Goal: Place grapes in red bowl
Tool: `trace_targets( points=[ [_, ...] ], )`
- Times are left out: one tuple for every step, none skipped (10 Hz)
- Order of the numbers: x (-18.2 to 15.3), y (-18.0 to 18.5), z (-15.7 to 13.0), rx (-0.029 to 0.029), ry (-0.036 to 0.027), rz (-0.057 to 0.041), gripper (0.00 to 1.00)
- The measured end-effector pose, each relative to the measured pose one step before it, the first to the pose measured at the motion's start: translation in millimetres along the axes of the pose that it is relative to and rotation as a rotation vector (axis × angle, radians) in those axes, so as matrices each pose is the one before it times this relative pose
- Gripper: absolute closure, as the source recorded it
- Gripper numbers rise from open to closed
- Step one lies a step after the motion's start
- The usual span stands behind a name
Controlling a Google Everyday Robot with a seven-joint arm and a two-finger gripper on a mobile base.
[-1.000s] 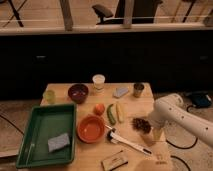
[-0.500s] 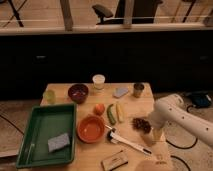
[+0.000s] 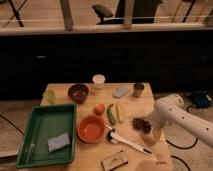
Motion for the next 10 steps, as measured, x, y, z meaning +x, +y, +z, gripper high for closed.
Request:
trace_targets(
  points=[
    [0.10,-0.02,-0.06,0.00048,-0.00016,-0.00100,0.20],
    [0.25,0.02,-0.06,0.00055,-0.00054,-0.00094,0.20],
    [-0.19,-0.31,0.59,0.00052,-0.00200,-0.00383,0.20],
    [-0.20,-0.19,-0.20,0.00056,-0.00070,0.00004,0.20],
    [0.24,0.23,-0.11,0.00009,-0.00004,0.00020,0.20],
    [-0.20,-0.09,0.04,-0.00002,-0.00011,-0.00120,0.20],
    [-0.01,0.13,-0.02,-0.00008,0.00036,-0.00178,0.20],
    [0.20,-0.44,-0.11,0.00080,0.00062,-0.00556,0.20],
    [0.13,-0.21,-0.05,0.00050,0.00037,-0.00180,0.20],
    [0.15,0.13,-0.03,0.00008,0.00012,0.00029,0.20]
  ],
)
